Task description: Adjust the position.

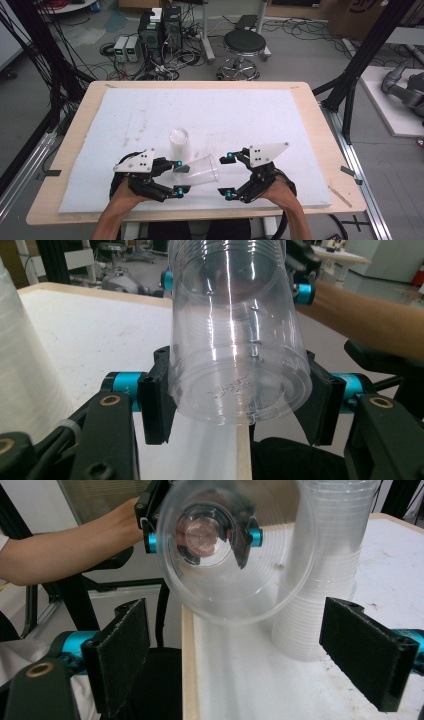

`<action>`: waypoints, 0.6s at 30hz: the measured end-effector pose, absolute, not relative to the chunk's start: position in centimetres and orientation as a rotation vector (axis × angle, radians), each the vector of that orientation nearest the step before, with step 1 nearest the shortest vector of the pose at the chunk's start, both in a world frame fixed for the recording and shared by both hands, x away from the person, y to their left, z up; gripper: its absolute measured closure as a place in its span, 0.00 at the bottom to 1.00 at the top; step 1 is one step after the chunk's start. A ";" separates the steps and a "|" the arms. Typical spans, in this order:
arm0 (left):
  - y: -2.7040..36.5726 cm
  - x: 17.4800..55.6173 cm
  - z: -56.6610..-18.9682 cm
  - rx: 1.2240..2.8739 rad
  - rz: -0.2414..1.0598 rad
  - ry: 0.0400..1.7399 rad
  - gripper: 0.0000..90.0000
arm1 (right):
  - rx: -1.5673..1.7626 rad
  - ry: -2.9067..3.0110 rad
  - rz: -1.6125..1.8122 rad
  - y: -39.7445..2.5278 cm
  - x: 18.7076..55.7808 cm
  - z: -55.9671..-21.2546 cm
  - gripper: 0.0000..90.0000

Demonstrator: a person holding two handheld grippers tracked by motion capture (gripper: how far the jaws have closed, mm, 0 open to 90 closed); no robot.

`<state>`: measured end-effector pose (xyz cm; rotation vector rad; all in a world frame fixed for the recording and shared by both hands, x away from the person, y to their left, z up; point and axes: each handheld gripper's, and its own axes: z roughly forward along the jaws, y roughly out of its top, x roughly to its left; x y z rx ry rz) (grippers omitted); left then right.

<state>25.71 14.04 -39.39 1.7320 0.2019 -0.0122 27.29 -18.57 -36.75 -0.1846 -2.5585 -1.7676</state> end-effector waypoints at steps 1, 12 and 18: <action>14.0 25.7 -39.4 1.725 -0.011 0.202 0.46 | -0.187 -2.553 -1.771 -18.6 27.3 -36.9 0.14; 13.2 25.6 -39.4 1.692 -0.013 0.169 0.46 | -0.168 -2.483 -1.799 -17.8 27.5 -37.4 0.14; 12.7 25.6 -39.4 1.680 -0.015 0.156 0.46 | -0.144 -2.456 -1.807 -17.2 27.5 -37.4 0.14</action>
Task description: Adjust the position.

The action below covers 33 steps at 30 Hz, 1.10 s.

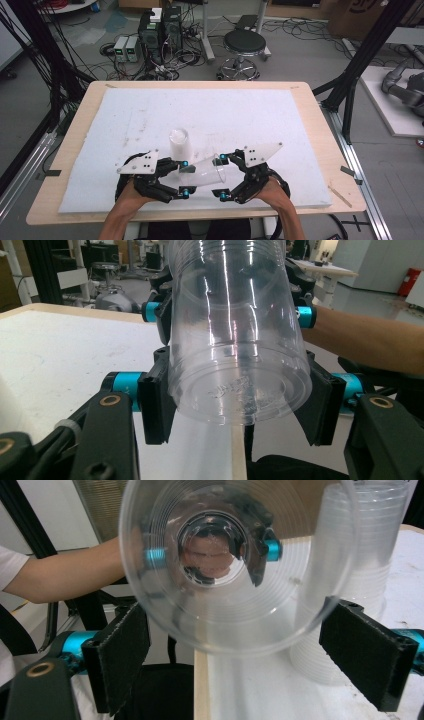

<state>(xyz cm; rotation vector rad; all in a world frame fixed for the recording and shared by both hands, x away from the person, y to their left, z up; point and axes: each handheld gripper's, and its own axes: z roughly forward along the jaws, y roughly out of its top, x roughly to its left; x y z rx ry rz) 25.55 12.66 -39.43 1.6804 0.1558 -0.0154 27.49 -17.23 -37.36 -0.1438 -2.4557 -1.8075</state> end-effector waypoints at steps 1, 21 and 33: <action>12.6 25.6 -39.4 1.681 -0.015 0.155 0.46 | -0.142 -2.456 -1.813 -17.2 27.5 -37.4 0.14; 11.9 25.3 -39.7 1.680 -0.025 0.114 0.46 | -0.094 -2.383 -1.848 -16.2 27.7 -37.2 0.17; 11.9 25.3 -39.8 1.689 -0.030 0.114 0.46 | -0.068 -2.327 -1.889 -16.4 27.7 -37.1 0.22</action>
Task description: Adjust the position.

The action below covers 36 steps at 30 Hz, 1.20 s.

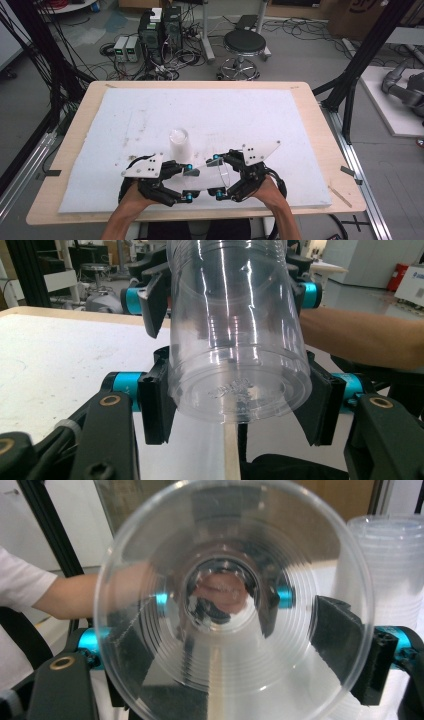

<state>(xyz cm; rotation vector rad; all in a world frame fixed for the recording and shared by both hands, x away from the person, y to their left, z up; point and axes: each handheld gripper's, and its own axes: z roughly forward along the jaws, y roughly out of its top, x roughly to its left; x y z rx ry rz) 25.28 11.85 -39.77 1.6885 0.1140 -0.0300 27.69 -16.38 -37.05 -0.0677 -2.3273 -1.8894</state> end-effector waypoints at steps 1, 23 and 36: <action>11.8 25.3 -39.8 1.690 -0.030 0.114 0.46 | -0.070 -2.324 -1.892 -16.4 27.7 -37.0 0.22; 11.8 25.3 -39.7 1.695 -0.025 0.120 0.46 | -0.035 -2.276 -1.946 -16.6 27.6 -37.2 0.35; 11.8 25.3 -39.7 1.699 -0.035 0.132 0.40 | -0.044 -2.260 -1.954 -16.6 27.7 -37.3 0.35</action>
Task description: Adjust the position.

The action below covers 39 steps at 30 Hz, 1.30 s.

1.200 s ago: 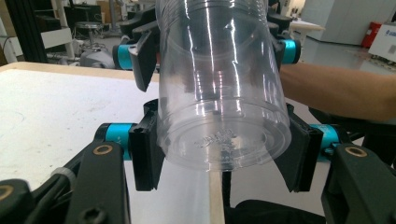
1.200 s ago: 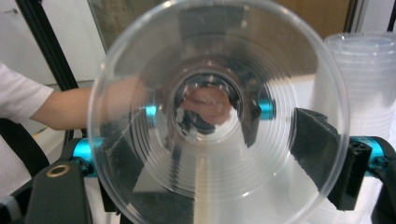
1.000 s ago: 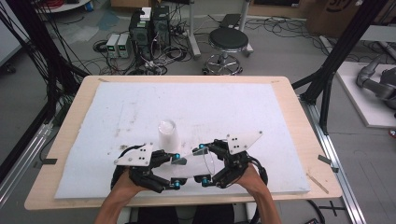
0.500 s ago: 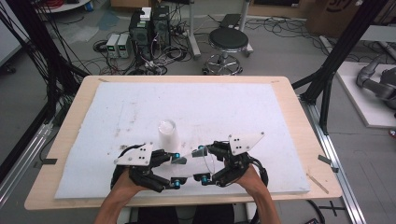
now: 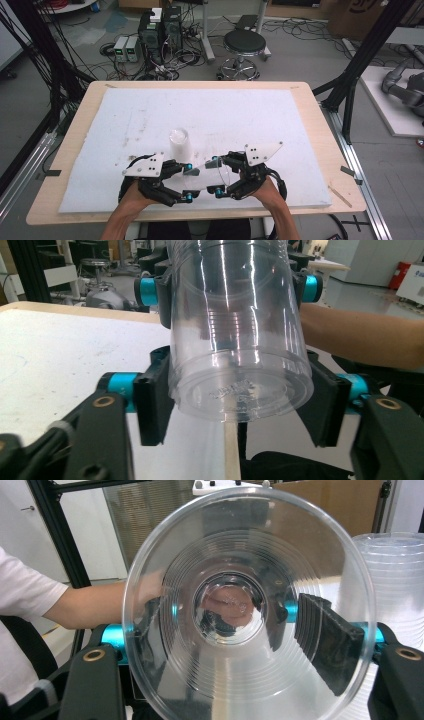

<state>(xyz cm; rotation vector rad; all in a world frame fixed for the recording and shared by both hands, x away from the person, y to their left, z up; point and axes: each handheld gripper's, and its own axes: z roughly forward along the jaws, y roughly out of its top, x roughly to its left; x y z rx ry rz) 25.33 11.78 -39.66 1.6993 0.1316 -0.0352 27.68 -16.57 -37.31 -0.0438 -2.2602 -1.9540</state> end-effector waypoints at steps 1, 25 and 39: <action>11.7 25.4 -39.6 1.700 -0.038 0.142 0.35 | -0.045 -2.260 -1.955 -16.6 27.7 -37.3 0.35; 14.1 24.5 -39.0 1.814 -0.017 0.216 0.07 | -0.092 -2.281 -1.954 -17.5 27.8 -37.2 0.35; 17.3 24.5 -39.0 1.925 0.018 0.299 0.08 | -0.135 -2.380 -1.895 -18.6 27.9 -36.4 0.35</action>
